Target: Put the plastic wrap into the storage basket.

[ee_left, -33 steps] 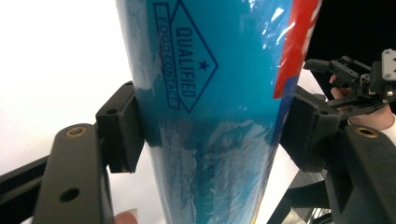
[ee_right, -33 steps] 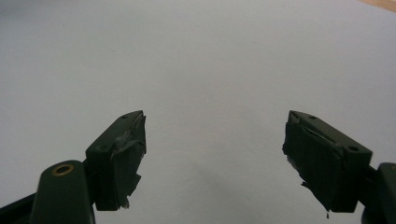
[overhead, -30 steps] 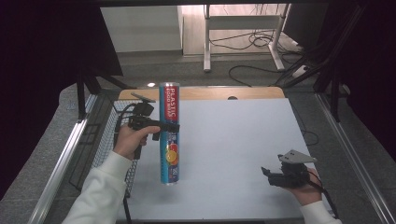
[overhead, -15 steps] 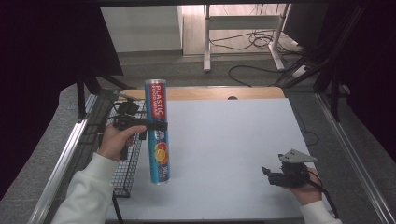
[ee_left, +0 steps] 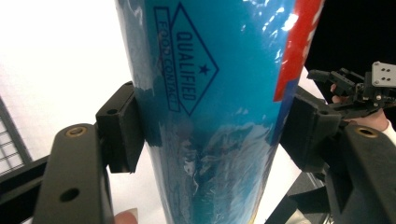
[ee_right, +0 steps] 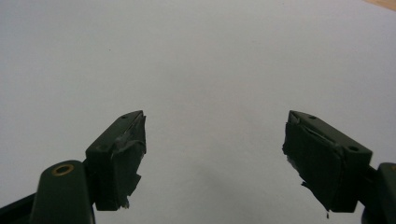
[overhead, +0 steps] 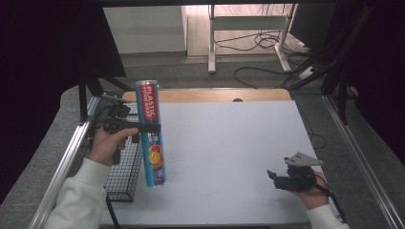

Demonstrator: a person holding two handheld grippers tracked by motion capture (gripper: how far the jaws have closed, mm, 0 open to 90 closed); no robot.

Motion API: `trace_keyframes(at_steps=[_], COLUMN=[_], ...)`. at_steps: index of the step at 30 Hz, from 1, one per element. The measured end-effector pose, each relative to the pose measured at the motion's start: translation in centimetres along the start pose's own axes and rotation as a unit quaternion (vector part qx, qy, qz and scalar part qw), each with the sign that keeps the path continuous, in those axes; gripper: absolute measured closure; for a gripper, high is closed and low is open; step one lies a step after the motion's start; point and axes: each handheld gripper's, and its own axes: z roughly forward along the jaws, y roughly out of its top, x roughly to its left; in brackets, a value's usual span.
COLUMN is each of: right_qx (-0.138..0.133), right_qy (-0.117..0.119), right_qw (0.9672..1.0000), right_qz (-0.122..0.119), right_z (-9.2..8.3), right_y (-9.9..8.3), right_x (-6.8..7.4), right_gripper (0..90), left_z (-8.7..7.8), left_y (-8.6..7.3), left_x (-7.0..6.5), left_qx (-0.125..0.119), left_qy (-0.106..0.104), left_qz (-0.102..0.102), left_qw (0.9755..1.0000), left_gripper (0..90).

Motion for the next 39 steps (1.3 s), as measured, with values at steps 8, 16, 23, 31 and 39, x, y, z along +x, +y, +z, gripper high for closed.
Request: trace_keyframes(at_steps=[8, 16, 23, 31, 39], right_qx=[0.001, 0.004, 0.003, 0.004, 0.006], right_qy=[-0.001, -0.007, -0.007, -0.007, -0.008], right_qw=[1.0, 0.9999, 1.0, 0.9999, 0.9999], right_qz=[0.0, 0.007, 0.006, 0.006, 0.005], right_z=[0.0, 0.0, 0.1, 0.1, 0.2], right_y=[0.0, 0.0, 0.0, 0.1, 0.1], right_x=[0.0, -0.1, -0.1, 0.0, 0.1], right_gripper=[21.2, 20.9, 20.9, 20.9, 20.9], left_z=[-1.8, -4.2, -6.2, -8.7, -10.4], left_y=[0.0, 0.1, -0.1, -0.6, -1.5], left_x=[0.5, 0.9, 1.6, 2.5, 3.8], left_qx=[-0.013, -0.029, -0.042, -0.055, -0.064], left_qy=[0.013, 0.026, 0.037, 0.054, 0.07], left_qz=[-0.007, -0.009, -0.015, -0.022, -0.036], left_qw=[0.9998, 0.9992, 0.9983, 0.9968, 0.9948], left_gripper=[32.0, 32.0, 32.0, 32.0, 32.0])
